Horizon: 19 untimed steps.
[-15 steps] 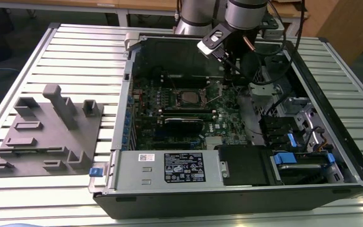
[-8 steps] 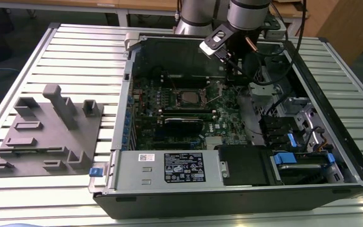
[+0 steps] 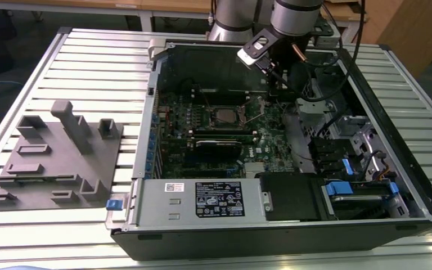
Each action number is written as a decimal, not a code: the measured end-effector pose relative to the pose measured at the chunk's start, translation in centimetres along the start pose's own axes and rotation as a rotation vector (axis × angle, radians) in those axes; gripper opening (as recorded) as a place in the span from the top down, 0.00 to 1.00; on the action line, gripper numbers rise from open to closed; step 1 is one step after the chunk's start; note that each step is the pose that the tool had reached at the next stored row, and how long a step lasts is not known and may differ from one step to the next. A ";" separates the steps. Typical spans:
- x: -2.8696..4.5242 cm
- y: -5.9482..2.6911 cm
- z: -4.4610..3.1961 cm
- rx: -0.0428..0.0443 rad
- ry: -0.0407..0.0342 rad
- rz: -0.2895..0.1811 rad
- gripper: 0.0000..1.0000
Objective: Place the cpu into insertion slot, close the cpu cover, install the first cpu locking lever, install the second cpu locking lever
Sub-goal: 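Close the cpu cover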
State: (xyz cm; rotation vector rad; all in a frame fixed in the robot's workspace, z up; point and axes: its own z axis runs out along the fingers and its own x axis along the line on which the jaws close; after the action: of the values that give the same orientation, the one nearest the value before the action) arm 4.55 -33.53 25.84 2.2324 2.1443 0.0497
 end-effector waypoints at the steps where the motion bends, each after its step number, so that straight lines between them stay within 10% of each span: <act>1: 0.00 0.00 0.00 0.0003 0.0000 0.000 0.89; 19: 0.04 0.43 1.85 0.0001 -0.0137 -0.001 0.89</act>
State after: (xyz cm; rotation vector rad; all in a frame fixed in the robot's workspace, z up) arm 5.08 -33.53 24.01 2.2251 2.1385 0.0341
